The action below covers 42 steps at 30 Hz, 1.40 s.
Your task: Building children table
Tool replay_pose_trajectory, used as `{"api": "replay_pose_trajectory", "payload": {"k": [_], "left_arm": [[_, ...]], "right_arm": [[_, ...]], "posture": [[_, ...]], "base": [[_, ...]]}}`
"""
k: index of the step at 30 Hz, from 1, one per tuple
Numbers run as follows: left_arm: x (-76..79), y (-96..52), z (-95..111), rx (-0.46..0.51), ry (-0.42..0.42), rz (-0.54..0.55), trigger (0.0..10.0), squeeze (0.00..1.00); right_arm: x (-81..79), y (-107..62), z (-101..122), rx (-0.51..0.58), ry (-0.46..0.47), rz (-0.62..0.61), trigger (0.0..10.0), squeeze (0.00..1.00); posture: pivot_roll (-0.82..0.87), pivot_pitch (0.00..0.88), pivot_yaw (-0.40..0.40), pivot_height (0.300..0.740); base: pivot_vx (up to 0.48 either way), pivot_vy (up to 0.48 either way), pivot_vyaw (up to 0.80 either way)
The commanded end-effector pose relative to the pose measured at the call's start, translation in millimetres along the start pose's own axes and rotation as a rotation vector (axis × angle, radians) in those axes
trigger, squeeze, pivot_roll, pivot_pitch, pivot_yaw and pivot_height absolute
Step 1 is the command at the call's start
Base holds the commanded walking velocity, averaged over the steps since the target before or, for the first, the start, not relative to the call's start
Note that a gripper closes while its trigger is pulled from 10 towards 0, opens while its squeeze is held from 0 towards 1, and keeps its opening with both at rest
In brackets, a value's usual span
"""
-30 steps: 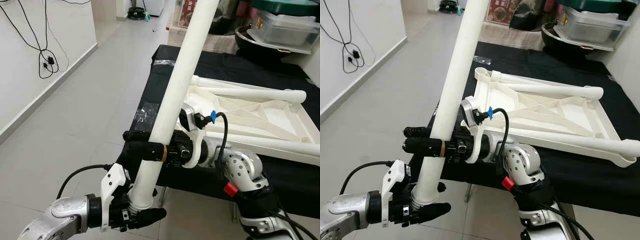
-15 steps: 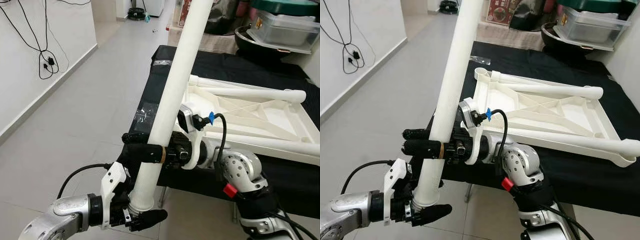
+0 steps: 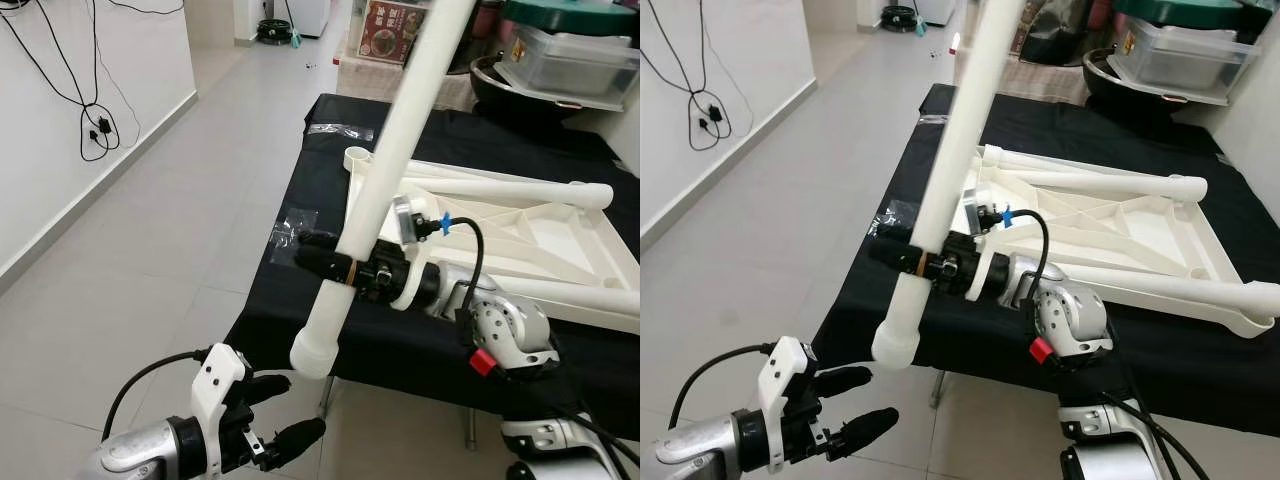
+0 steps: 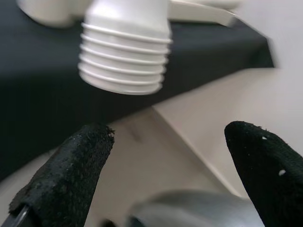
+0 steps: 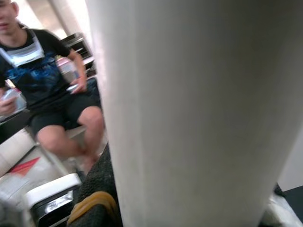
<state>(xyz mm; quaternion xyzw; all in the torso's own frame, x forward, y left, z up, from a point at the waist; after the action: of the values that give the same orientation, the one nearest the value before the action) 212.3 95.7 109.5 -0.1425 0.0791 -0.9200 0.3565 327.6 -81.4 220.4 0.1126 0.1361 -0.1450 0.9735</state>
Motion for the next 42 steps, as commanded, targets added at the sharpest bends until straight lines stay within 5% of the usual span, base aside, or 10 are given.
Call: {"api": "replay_pose_trajectory", "payload": {"k": [1, 3, 4, 9, 18, 27, 42], "left_arm": [[-18.9, 1.0, 5.4, 0.040, 0.054, 0.183, 10.0, 0.00], [-29.0, 0.2, 9.1, 0.061, 0.067, 0.273, 10.0, 0.00], [-37.5, -2.1, 17.3, 0.096, 0.097, 0.349, 10.0, 0.00], [-62.6, -14.2, 43.9, 0.201, 0.187, 0.645, 10.0, 0.00], [-69.6, -19.6, 43.6, 0.225, 0.187, 0.794, 10.0, 0.00], [-68.7, -14.3, 43.1, 0.232, 0.206, 0.804, 10.0, 0.00], [-73.8, -17.3, 34.5, 0.227, 0.130, 0.844, 10.0, 0.00]], "right_arm": [[21.0, -5.7, 29.6, 0.095, -0.086, -0.176, 0.0, 0.00], [31.2, -7.1, 39.6, 0.136, -0.104, -0.268, 0.0, 0.00], [38.4, -8.0, 51.1, 0.187, -0.140, -0.353, 10.0, 0.00], [58.0, -15.6, 75.0, 0.328, -0.268, -0.697, 10.0, 0.00], [68.8, -30.1, 68.5, 0.392, -0.382, -0.946, 10.0, 0.00], [64.2, -10.4, 59.9, 0.394, -0.377, -0.916, 10.0, 0.00], [63.5, -9.5, 61.9, 0.407, -0.413, -0.924, 10.0, 0.00]], "posture": [[0.11, 0.051, -0.097, 0.740], [0.11, 0.051, -0.097, 0.740], [0.10, 0.051, -0.100, 0.740], [0.10, 0.054, -0.095, 0.740], [0.11, 0.059, -0.113, 0.740], [0.10, 0.062, -0.117, 0.740], [0.10, 0.060, -0.118, 0.740]], "base": [[0.000, 0.000, 0.00], [0.000, 0.000, 0.00], [0.000, 0.000, 0.00], [0.000, 0.000, 0.00], [0.000, 0.000, 0.00], [0.027, -0.208, 0.00], [0.245, -0.241, 0.00]]}}
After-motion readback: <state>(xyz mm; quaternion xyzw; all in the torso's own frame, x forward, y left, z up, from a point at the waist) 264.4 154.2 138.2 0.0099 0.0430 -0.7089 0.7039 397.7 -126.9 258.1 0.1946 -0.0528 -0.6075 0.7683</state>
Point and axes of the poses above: a point about 5 cm out from each wrist's last joint towards the gripper, its own y axis pointing out of the wrist towards the gripper, its own z axis along the axis of the wrist's last joint, x = y × z, the point moved 4 cm from there along y, pointing out of the wrist towards the gripper, and after that the axes turned 1 degree about y, right-handed, at the moved point
